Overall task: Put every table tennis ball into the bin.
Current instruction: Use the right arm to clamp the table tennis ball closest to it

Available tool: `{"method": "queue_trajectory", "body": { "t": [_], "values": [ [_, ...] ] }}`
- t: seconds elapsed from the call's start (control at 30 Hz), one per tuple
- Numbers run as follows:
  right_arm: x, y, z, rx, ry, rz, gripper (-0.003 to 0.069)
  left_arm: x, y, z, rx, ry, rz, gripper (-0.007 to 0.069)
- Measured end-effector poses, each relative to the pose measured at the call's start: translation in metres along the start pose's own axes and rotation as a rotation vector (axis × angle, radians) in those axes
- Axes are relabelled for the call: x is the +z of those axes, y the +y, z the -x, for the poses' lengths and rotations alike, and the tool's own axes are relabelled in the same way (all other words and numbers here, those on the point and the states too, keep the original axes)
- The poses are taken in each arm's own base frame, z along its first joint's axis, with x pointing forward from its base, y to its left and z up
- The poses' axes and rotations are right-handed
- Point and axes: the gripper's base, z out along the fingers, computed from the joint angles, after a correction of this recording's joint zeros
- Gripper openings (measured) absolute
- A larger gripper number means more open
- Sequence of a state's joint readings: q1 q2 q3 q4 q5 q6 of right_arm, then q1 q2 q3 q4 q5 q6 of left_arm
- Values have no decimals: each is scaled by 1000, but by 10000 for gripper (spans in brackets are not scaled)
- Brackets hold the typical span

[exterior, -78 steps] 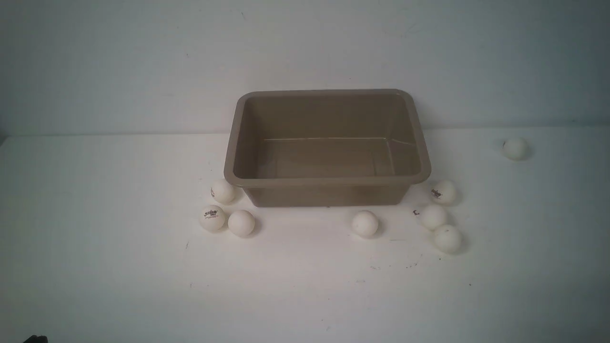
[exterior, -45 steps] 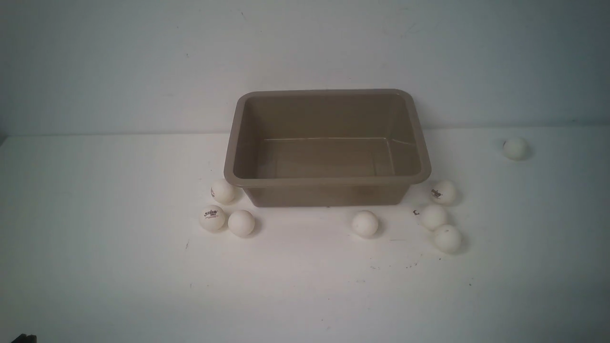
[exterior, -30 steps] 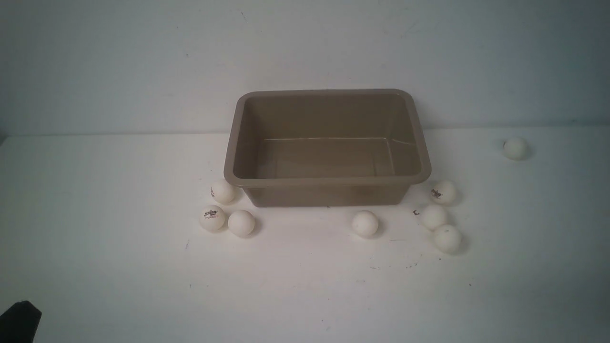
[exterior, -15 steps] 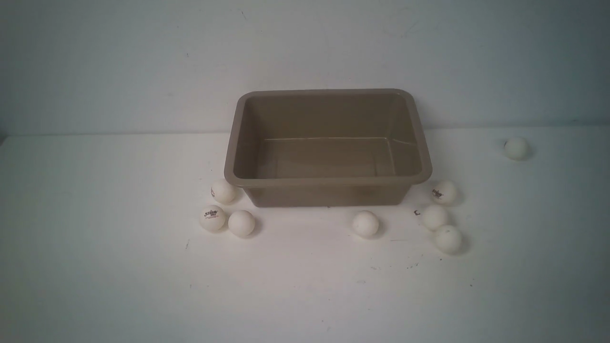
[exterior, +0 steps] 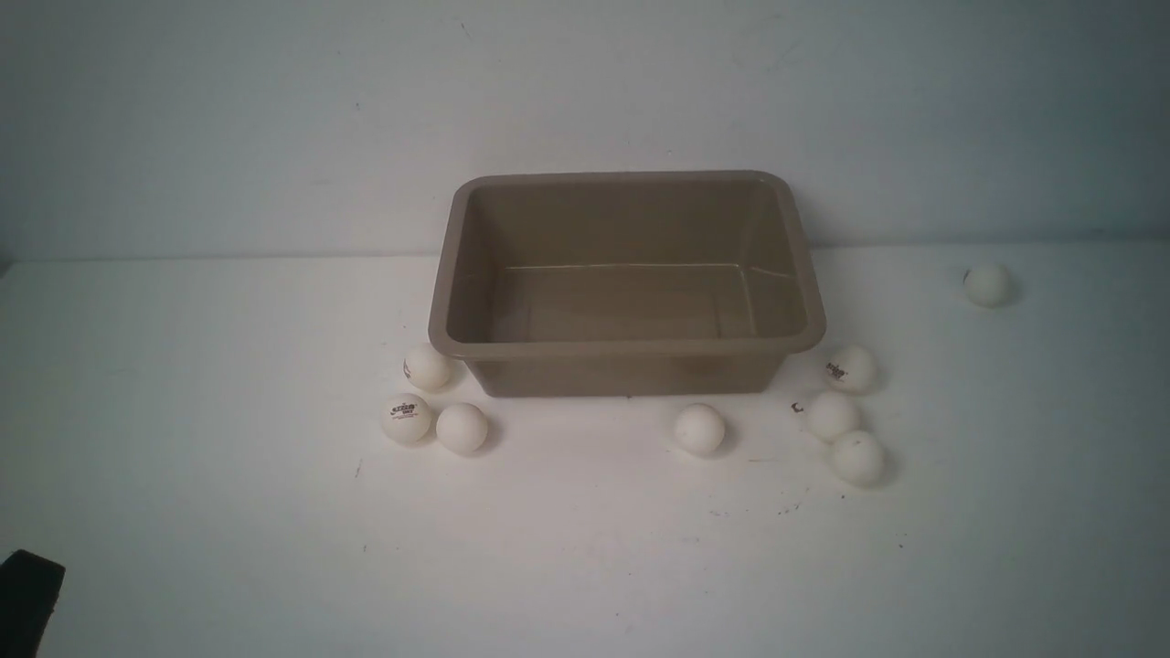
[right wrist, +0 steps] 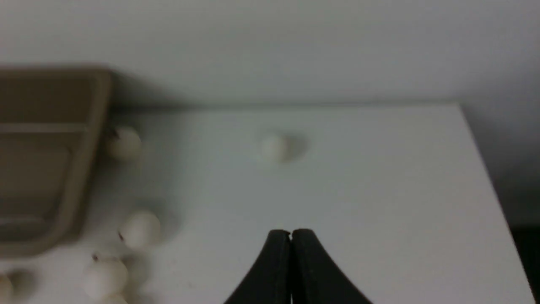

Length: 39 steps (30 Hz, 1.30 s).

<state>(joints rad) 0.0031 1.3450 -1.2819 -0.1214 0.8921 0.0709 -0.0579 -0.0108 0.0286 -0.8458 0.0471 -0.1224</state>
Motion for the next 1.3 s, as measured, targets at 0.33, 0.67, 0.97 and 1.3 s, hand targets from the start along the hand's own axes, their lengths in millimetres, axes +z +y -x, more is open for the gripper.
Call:
{"method": "queue_trajectory", "body": {
  "t": [0.33, 0.67, 0.97, 1.3],
  "values": [
    [241, 40, 46, -60, 421, 189, 4, 0, 0, -1, 17, 8, 1, -14],
    [260, 31, 60, -83, 363, 150, 7, 0, 1, -6, 79, 70, 6, -11],
    [236, -4, 75, -34, 309, 109, 57, -1, 1, -10, 130, 111, 8, -11],
    [236, -2, 75, -30, 311, 121, 250, -1, 2, -14, 140, 154, 10, -1]
  ]
}}
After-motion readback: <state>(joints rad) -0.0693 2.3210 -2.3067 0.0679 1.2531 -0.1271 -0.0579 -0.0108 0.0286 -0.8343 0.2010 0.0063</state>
